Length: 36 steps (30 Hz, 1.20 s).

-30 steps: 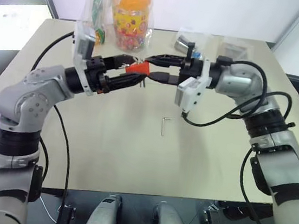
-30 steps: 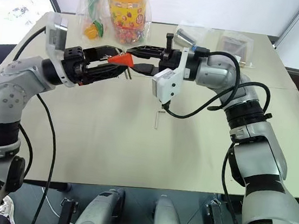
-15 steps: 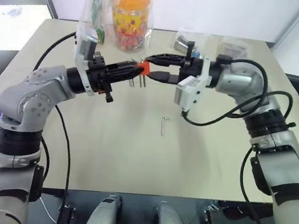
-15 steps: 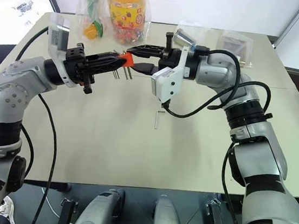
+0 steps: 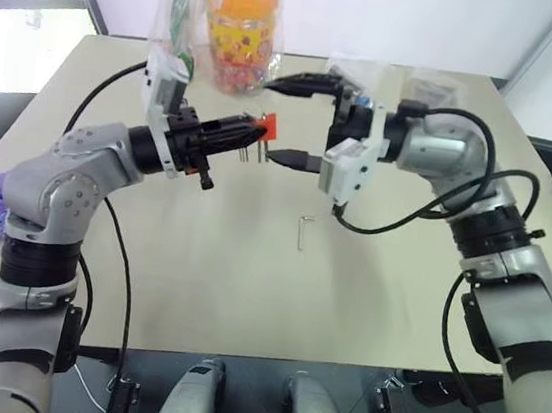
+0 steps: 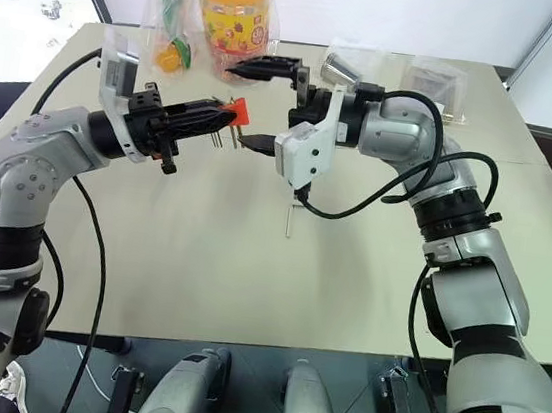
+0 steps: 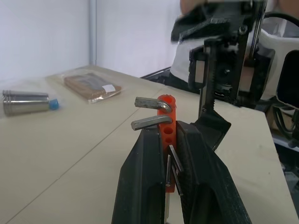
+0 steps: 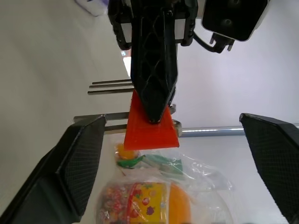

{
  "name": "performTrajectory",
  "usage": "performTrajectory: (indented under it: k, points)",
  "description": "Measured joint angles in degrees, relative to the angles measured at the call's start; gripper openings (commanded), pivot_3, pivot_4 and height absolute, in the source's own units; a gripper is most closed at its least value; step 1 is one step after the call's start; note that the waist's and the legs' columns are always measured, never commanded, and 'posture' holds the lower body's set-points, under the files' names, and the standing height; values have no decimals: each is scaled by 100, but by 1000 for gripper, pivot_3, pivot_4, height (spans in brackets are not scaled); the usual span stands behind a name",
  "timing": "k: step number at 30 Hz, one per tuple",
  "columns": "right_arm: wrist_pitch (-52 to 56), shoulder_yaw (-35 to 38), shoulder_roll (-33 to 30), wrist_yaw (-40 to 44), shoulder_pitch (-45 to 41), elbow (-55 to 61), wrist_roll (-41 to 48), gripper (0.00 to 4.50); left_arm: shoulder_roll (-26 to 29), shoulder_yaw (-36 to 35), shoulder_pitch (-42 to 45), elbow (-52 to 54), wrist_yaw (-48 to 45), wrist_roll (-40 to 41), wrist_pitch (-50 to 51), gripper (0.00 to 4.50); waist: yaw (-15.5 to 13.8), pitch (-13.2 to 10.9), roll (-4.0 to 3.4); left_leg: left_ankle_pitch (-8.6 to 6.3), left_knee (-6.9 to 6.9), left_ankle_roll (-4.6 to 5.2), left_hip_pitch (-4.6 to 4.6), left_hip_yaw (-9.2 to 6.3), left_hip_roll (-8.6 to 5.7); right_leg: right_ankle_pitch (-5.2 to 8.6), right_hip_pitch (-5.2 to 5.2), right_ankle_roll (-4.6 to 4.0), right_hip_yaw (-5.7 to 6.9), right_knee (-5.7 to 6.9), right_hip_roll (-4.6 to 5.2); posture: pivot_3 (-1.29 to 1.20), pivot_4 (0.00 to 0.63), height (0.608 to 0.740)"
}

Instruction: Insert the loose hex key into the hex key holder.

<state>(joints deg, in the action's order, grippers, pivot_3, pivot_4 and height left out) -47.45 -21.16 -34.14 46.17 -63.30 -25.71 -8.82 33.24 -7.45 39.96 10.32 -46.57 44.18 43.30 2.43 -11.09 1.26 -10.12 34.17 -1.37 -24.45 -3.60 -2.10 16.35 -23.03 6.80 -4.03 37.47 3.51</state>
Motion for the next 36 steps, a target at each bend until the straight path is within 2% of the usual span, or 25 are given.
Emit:
performTrajectory:
  k: [3, 7, 8, 12, 15, 18, 23, 36]
  points:
    - [1257, 121, -114, 327, 405, 377, 284, 4482, 18, -5, -24, 6, 52, -37, -11, 0, -18, 0, 0, 0, 5, 1, 0, -1, -1, 0, 3, 0, 1, 0, 2, 0, 150, 740]
    - [3971, 443, -260, 690, 992, 1126, 846, 4482, 98, -15, -170, 88, 84, -125, -26, 0, -25, 0, 0, 0, 5, 2, -1, -4, -1, 0, 2, 0, 1, 4, 3, 0, 150, 740]
    - [5171, 560, -311, 802, 1170, 1504, 1097, 4482, 166, -25, -206, 128, 98, -154, -35, 0, -30, 0, 0, 0, 5, 2, -2, -4, -1, 0, 0, 0, 1, 4, 4, 0, 150, 740]
    - [8530, 715, -307, 809, 1517, 2728, 1856, 4482, 264, -110, -326, 226, 196, -197, -44, 0, 1, 1, -1, -1, 3, 3, -3, -6, 2, 0, -4, -1, 0, 5, 10, 0, 150, 740]
    - [10690, 879, -70, 607, 1532, 3458, 2465, 4482, 286, -132, -414, 250, 287, -207, -44, 0, -1, 1, -1, -1, 3, 3, -4, -7, 2, 0, -6, -1, 0, 7, 11, 0, 150, 740]
    - [12173, 1010, 343, 287, 1621, 3948, 2948, 4482, 343, -140, -435, 321, 338, -210, -37, 0, -18, 2, 1, -1, 4, 3, -5, -7, 1, 0, -5, -1, 1, 7, 12, 0, 150, 740]
    - [12955, 997, 699, -392, 1872, 4006, 3035, 4482, 460, -266, -448, 348, 425, -207, 0, 0, -45, 2, 1, -1, 6, 3, -8, -3, -7, 0, -6, -1, 1, 6, 12, 0, 150, 740]
    - [12511, 919, 1278, -1613, 2190, 3300, 2737, 4482, 529, -324, -613, 571, 655, -156, 59, 0, -4, 2, 1, -1, 4, 3, -7, -2, -4, 0, -8, 0, 1, 7, 5, 0, 150, 740]
